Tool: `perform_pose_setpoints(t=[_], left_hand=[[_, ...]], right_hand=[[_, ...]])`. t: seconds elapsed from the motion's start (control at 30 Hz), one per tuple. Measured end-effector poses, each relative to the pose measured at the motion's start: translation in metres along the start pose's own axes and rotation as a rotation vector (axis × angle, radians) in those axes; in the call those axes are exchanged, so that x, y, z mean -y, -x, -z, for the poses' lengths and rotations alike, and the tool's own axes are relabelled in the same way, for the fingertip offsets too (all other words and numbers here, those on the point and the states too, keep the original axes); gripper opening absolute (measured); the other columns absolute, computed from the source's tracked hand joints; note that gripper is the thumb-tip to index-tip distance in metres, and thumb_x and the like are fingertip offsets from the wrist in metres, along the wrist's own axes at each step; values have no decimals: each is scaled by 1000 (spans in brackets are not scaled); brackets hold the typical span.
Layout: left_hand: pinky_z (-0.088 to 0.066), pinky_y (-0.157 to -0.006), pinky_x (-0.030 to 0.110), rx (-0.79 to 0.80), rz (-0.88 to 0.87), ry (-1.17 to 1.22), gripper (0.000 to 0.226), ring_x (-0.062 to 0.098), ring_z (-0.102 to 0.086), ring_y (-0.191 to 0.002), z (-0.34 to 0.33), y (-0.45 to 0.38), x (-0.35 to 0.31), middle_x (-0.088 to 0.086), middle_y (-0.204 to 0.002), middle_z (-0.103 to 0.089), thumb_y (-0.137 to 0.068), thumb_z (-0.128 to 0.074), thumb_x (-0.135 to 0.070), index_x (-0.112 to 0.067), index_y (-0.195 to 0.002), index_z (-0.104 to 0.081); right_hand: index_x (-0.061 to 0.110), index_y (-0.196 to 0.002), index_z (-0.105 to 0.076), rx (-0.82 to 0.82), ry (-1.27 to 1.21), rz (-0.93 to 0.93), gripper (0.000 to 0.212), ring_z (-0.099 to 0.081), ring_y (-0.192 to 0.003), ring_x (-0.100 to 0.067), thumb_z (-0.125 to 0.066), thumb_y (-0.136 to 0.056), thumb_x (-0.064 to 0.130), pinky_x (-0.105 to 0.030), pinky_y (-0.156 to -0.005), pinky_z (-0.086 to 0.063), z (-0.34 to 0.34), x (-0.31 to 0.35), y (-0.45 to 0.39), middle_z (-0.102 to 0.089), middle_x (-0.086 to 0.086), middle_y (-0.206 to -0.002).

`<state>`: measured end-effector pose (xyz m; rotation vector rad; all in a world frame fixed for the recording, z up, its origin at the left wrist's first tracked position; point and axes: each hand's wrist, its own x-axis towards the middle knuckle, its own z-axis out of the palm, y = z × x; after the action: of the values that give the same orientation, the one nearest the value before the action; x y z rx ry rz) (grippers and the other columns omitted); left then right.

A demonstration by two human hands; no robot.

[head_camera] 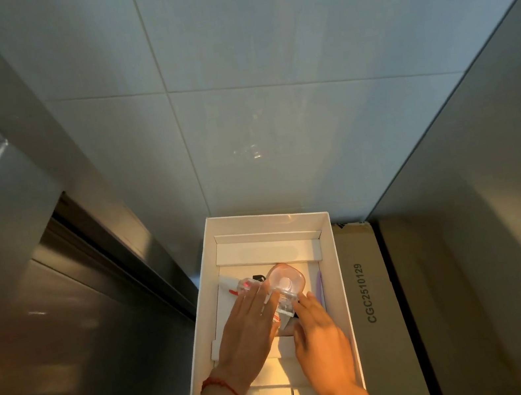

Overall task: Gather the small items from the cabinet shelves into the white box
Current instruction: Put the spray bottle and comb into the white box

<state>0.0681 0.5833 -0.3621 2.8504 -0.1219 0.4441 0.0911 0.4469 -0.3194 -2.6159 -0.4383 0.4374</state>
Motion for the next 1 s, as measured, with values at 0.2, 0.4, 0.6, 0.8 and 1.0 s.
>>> perform_pose_setpoints(t=[0.2, 0.4, 0.6, 0.8, 1.0], left_hand=[[-56, -61, 44, -61, 36, 5, 68, 27, -72, -78, 26, 1, -15, 15, -89, -73, -23, -98, -21, -2, -83, -76], [-57, -65, 39, -54, 20, -68, 62, 22, -72, -81, 59, 11, -33, 9, -89, -74, -28, -97, -29, -8, -83, -77], [-57, -63, 42, -60, 67, -60, 59, 24, -72, -82, 75, 29, -51, 11, -90, -74, -32, -97, -26, -6, -84, -77], [-57, -60, 39, -15, 71, -59, 56, 21, -72, -80, 89, 52, -70, 7, -89, -74, -32, -96, -28, -10, -81, -77], [-57, -61, 41, 50, 43, -48, 58, 22, -72, -81, 93, 72, -79, 8, -89, -74, -29, -97, -27, -9, -81, -77]], right_hand=[[24, -145, -36, -94, -26, 106, 46, -23, -141, -10, -43, -99, 28, -21, -112, -21, 8, 6, 17, -30, 5, -152], [10, -102, -74, -297, 63, 200, 40, -67, -100, -25, -86, -64, 10, -40, -75, -56, 22, 20, 39, -71, -7, -106], [12, -102, -74, -356, 125, 249, 43, -68, -100, -23, -87, -62, 14, -37, -73, -57, 30, 18, 58, -71, -5, -107], [13, -103, -74, -325, 188, 287, 42, -68, -98, -20, -87, -63, 19, -34, -75, -57, 33, 13, 82, -72, -4, -105], [16, -100, -76, -320, 236, 315, 41, -68, -98, -17, -87, -62, 24, -31, -76, -56, 29, 11, 102, -73, -1, -102]])
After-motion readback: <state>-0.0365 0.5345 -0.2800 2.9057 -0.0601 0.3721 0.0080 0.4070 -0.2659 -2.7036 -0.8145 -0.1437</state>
